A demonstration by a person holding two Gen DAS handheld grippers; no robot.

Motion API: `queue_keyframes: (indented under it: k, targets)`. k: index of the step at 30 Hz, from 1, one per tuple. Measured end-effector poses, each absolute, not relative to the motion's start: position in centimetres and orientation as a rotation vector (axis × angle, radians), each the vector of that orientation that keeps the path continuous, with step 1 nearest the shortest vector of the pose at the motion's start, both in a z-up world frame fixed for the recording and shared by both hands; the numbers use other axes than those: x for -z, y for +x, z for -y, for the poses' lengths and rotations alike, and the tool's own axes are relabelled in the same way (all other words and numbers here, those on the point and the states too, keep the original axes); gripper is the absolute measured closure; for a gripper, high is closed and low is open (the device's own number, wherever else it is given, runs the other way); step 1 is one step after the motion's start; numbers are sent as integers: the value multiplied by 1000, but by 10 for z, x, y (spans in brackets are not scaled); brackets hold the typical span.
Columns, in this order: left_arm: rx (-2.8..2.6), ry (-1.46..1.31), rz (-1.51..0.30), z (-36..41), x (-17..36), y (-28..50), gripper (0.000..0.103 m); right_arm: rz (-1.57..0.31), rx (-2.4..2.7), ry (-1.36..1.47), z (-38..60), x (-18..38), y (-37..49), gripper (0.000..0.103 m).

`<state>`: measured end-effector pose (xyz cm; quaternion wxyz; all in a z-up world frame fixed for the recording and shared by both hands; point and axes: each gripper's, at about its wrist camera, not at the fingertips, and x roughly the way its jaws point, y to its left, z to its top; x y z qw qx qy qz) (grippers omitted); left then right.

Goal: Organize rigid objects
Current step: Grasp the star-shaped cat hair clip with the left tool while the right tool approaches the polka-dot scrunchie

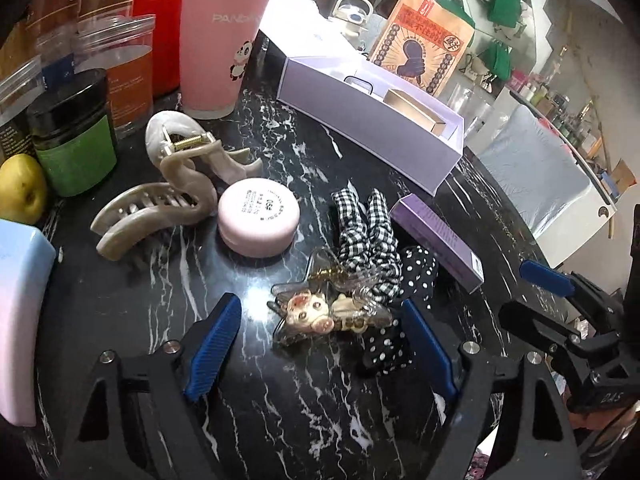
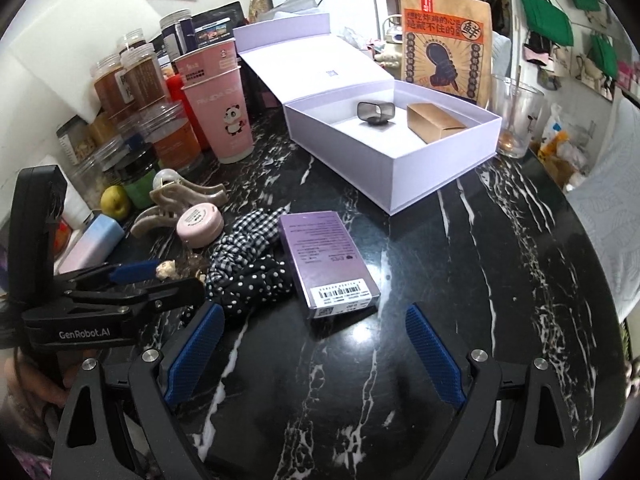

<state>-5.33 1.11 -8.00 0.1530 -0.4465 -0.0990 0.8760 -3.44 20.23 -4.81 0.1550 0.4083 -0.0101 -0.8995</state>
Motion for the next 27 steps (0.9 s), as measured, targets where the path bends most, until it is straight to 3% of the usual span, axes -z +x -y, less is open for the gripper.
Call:
queue_keyframes:
  k: [2, 7, 27]
  targets:
    - [-2514, -1275, 271, -13, 80, -55, 20, 30, 2574, 1170, -202, 48, -34, 10]
    - [-2514, -1259, 244, -17, 81, -55, 40, 22, 2569, 1170, -199, 49, -35, 10]
    - [-2588, -1316, 249, 11, 75, -35, 41, 55, 2384, 1131, -171, 58, -30, 10]
